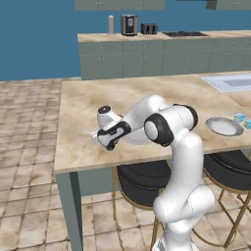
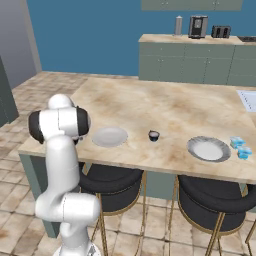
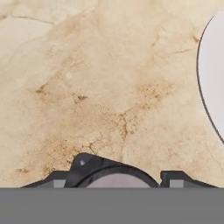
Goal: Place two yogurt containers on each plate.
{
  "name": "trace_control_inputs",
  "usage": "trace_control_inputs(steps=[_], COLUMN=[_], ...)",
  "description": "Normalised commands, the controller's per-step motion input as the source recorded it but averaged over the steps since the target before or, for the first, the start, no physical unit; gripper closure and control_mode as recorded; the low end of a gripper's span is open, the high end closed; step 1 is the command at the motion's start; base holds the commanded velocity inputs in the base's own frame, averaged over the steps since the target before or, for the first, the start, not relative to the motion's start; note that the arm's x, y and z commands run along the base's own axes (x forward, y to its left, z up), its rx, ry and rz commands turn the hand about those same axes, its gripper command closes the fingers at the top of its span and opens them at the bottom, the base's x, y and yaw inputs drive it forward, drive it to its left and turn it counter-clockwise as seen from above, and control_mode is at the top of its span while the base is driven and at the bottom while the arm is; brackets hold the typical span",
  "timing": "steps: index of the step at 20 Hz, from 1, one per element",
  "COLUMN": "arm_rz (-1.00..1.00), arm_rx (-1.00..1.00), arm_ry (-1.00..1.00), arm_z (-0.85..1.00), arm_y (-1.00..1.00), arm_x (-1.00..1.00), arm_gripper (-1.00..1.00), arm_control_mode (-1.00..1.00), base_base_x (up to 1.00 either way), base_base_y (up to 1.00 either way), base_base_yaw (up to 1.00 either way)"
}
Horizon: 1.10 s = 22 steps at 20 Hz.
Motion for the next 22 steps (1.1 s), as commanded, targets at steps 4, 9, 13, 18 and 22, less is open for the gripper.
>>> trace_control_inputs(steps=[4,9,13,18,22], arm_rz=[-0.04,-0.11,-0.17,-0.15,-0.06], arm_rx=[0.00,0.00,-0.01,-0.07,-0.11], arm_ry=[-0.13,-0.14,0.00,0.00,0.09], arm_z=[0.46,0.43,0.05,0.00,0.00], arm_y=[-0.47,-0.88,-1.00,-0.58,0.02], arm_x=[-0.15,-0.03,0.34,0.80,0.60], arm_gripper=[1.00,1.00,1.00,1.00,-1.00], arm_control_mode=[-1.00,-1.00,-1.00,-1.00,-1.00], base_base_x=[0.00,0.00,0.00,0.00,0.00], base_base_y=[0.00,0.00,0.00,0.00,0.00], base_base_yaw=[0.00,0.00,0.00,0.00,0.00])
